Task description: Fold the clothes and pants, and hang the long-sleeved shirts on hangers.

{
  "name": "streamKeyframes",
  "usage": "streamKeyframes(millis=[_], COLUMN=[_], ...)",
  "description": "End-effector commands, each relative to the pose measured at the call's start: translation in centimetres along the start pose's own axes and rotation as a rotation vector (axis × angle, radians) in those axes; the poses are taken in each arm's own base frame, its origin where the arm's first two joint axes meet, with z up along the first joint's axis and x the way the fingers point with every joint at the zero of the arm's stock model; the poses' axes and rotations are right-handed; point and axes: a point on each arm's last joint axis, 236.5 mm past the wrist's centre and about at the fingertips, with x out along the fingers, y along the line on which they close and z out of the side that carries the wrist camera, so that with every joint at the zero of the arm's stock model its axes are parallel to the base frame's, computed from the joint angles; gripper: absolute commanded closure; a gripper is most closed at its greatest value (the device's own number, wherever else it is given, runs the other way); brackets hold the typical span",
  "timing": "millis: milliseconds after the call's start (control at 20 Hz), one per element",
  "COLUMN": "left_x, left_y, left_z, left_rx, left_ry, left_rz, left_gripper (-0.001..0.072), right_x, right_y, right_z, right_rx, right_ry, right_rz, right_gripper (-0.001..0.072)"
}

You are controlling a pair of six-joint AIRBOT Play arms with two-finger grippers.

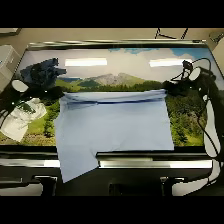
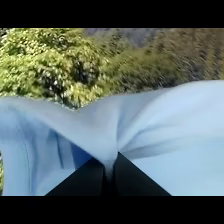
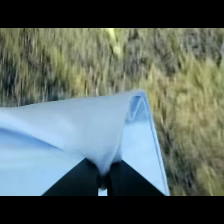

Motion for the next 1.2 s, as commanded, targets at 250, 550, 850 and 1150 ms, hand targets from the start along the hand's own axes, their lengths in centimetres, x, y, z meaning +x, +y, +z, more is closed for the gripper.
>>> streamKeyframes(millis=[250,550,850,1150], left_x=[3.0,5.0,-1.9,0.5], left_y=[0.3,-1.1,-0.4,1.7], left_z=[10.5,6.5,-5.9,-13.1], left_rx=[-0.045,-0.041,-0.024,-0.091], left_ry=[-0.415,-0.243,0.316,0.466], left_rz=[0.029,-0.008,-0.011,0.026], left_gripper=[0.0686,0.0686,0.0686,0.0686], right_x=[0.9,2.5,-3.2,-1.0], right_y=[0.3,-1.1,-6.7,-7.8], right_z=[10.5,5.4,-6.7,-12.6], right_rx=[0.140,0.174,0.073,0.049], right_ry=[-0.469,-0.222,0.327,0.493], right_rz=[0.073,0.035,-0.109,-0.112], right_gripper=[0.0669,0.0669,0.0668,0.0668])
